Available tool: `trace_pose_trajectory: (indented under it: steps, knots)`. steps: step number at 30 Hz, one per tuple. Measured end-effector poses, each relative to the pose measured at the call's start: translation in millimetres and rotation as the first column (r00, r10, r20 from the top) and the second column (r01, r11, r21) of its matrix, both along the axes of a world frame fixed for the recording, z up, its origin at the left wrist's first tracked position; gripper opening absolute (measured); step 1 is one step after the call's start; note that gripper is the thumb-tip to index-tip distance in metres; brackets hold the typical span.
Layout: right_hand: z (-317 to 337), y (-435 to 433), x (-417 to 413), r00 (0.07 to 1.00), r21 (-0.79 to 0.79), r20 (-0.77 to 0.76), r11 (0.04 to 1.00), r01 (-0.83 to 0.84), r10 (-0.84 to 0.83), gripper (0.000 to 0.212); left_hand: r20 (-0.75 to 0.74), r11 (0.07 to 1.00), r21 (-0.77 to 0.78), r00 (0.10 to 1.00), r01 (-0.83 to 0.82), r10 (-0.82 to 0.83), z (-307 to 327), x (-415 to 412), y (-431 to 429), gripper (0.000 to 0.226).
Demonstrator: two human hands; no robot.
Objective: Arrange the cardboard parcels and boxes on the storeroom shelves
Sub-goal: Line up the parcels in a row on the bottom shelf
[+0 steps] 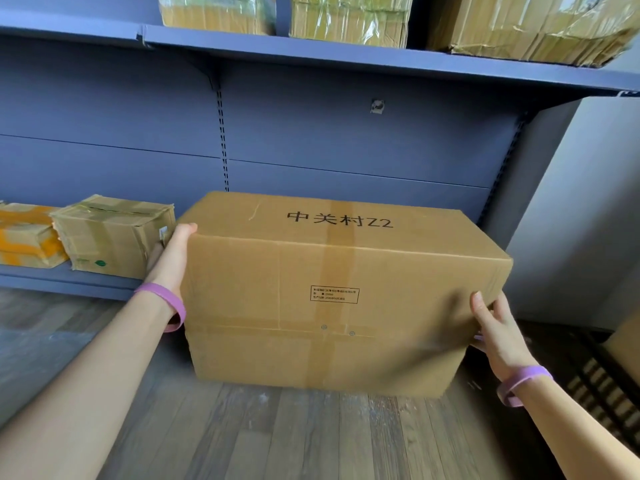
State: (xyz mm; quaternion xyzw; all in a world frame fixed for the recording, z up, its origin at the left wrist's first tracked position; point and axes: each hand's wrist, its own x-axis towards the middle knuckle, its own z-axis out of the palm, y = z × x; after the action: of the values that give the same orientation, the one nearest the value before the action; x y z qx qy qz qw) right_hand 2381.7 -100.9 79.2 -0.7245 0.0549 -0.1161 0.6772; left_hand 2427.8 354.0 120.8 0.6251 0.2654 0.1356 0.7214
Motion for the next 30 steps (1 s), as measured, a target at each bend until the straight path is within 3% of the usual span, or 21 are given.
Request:
trace_pose_trajectory:
  steps: [3, 6, 8, 12, 14, 19, 24, 27, 30]
  knots:
    - [9.5, -5.6, -4.3, 0.999, 0.087, -0.049, 0.996, 0.005, -0.001, 0.088, 0.075, 0.998, -0.028, 0.996, 0.052, -0.050, 1.2, -1.3, 4.9, 0.101]
    - [24.7, -14.2, -2.2, 0.995, 0.100, -0.070, 0.992, 0.080, -0.073, 0.116, 0.094, 0.998, -0.021, 0.993, 0.067, -0.065, 3.0, -4.6, 5.0, 0.098]
    - [41.7, -9.1, -3.3, 0.990, 0.107, -0.038, 0.985, 0.138, -0.135, 0.117, 0.115, 0.997, -0.044, 0.991, 0.066, -0.061, 6.2, -3.1, 6.0, 0.102]
    - [68.0, -6.0, 5.4, 0.969, 0.179, 0.036, 0.955, 0.236, -0.246, 0.078, 0.167, 0.994, -0.074, 0.983, 0.086, -0.073, 13.6, 0.4, 12.7, 0.099]
    - [75.9, -10.8, 9.0, 0.963, 0.231, 0.079, 0.945, 0.233, -0.257, 0.050, 0.219, 0.991, -0.066, 0.971, 0.115, -0.098, 19.3, -3.9, 9.7, 0.082]
    - [85.1, -12.1, 1.1, 0.975, 0.312, 0.154, 0.944, 0.108, -0.162, 0.016, 0.338, 0.982, -0.089, 0.932, 0.169, -0.130, 24.2, -13.1, 8.3, 0.037]
    - [88.4, -20.0, -10.0, 0.992, 0.244, 0.113, 0.969, 0.028, -0.057, 0.024, 0.406, 0.954, -0.151, 0.897, 0.257, -0.177, 31.6, -21.4, 19.9, 0.027]
    - [92.9, -17.2, -16.3, 0.995, 0.164, 0.097, 0.986, 0.008, -0.025, 0.082, 0.414, 0.948, -0.186, 0.896, 0.258, -0.162, 32.1, -29.1, 20.9, 0.040]
    - [95.8, -16.3, -18.2, 0.996, 0.070, 0.086, 0.998, 0.002, -0.008, 0.101, 0.401, 0.944, -0.231, 0.907, 0.237, -0.129, 29.0, -33.9, 20.9, 0.041]
